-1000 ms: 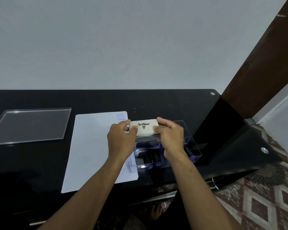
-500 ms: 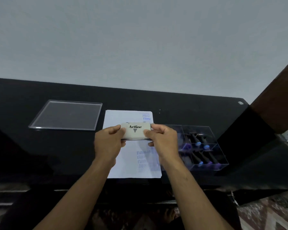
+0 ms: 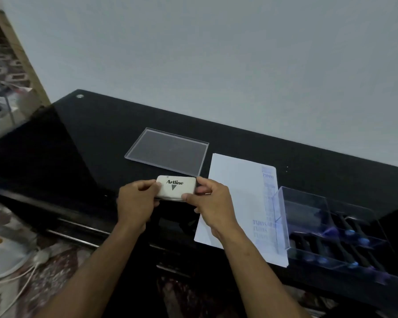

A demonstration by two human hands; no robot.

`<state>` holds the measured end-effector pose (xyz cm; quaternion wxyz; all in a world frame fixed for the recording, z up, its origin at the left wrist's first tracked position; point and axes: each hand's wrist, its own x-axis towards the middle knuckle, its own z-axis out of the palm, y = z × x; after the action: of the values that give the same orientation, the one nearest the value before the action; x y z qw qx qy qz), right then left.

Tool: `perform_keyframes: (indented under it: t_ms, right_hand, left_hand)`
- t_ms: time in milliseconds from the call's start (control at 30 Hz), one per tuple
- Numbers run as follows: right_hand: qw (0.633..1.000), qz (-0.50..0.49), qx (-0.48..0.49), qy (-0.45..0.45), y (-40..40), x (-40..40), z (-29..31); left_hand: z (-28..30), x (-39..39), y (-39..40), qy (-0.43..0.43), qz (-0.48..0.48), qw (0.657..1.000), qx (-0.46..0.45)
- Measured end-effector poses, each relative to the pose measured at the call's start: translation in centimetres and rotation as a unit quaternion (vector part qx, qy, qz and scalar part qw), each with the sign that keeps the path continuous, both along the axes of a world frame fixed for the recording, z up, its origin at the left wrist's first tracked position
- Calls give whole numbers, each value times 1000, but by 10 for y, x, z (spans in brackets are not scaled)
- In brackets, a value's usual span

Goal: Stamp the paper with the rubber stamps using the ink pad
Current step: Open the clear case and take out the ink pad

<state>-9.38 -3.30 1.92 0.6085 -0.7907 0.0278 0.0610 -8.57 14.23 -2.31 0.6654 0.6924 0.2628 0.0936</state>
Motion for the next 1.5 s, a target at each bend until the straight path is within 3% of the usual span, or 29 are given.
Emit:
perform_keyframes:
  t_ms: [267, 400, 500, 767, 933, 1167, 1500]
  right_hand:
    - [999, 25, -39, -7, 33, 11, -19]
    - [996, 28, -86, -20, 45, 16, -27]
    - [990, 35, -134, -33, 54, 19, -35]
    - [961, 59, -265, -54, 58, 26, -35]
    - [957, 70, -274, -71, 54, 25, -39]
    - [947, 122, -274, -112, 48, 33, -42]
    - [953, 125, -245, -126, 41, 37, -42]
  left_hand:
    - [-8, 7, 40, -3, -26, 995, 97]
    - [-7, 12, 50, 7, -39, 967, 252]
    - [-8, 17, 55, 8, -54, 951, 305]
    - [-15, 21, 62, 9, -79, 938, 336]
    - [-14, 14, 59, -14, -74, 936, 345]
    - [-26, -12, 72, -51, -98, 951, 289]
    - [-31, -10, 69, -62, -59, 956, 279]
